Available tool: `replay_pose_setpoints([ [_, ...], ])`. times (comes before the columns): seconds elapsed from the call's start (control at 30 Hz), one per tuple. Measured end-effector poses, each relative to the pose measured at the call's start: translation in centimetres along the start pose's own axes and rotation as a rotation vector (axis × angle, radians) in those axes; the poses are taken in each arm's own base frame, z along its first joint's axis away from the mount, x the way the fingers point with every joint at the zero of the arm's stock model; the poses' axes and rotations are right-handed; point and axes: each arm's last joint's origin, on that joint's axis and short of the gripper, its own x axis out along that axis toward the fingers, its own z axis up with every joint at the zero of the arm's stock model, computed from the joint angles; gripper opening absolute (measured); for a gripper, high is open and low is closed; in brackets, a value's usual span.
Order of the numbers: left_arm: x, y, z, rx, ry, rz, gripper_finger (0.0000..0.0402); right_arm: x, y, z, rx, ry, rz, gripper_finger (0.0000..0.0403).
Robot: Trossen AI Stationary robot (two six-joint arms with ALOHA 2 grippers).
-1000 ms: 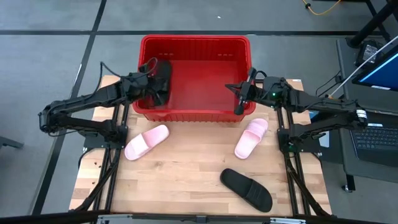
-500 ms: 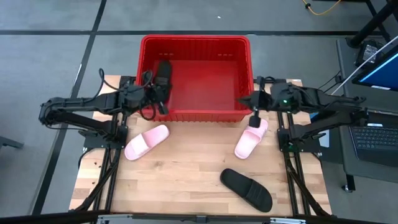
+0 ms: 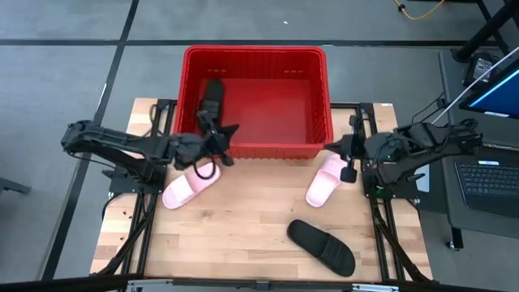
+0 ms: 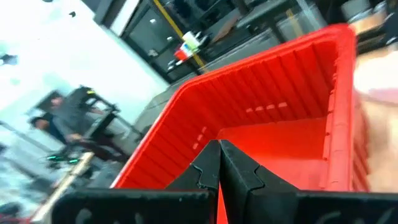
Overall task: Pick and place slides into bin
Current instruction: Put the black slide into the red bin
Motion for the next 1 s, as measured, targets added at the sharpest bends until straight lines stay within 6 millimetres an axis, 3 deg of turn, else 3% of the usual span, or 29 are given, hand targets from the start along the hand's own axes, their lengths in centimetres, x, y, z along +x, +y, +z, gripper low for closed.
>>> replay_pose_setpoints([
  [0.23,0.5,-3.8,1.4,0.018,0.014,0.033,0.0002,-0.9,1.3,-1.6,0.013,0.124,0.067,0.0],
  [0.53,1.0,-6.3,5.1,0.005,-0.001,0.041,0.0001,-2.2,2.9,-3.3,0.059,0.298,0.288,0.0],
  [0.8,1.8,-8.2,5.7,-0.001,0.001,0.045,0.0002,-2.7,3.6,-3.4,0.043,0.319,0.38,0.0],
  [1.0,2.0,-9.1,5.5,0.005,0.01,0.038,0.0002,-2.9,4.4,-3.6,-0.063,0.332,0.451,0.0],
])
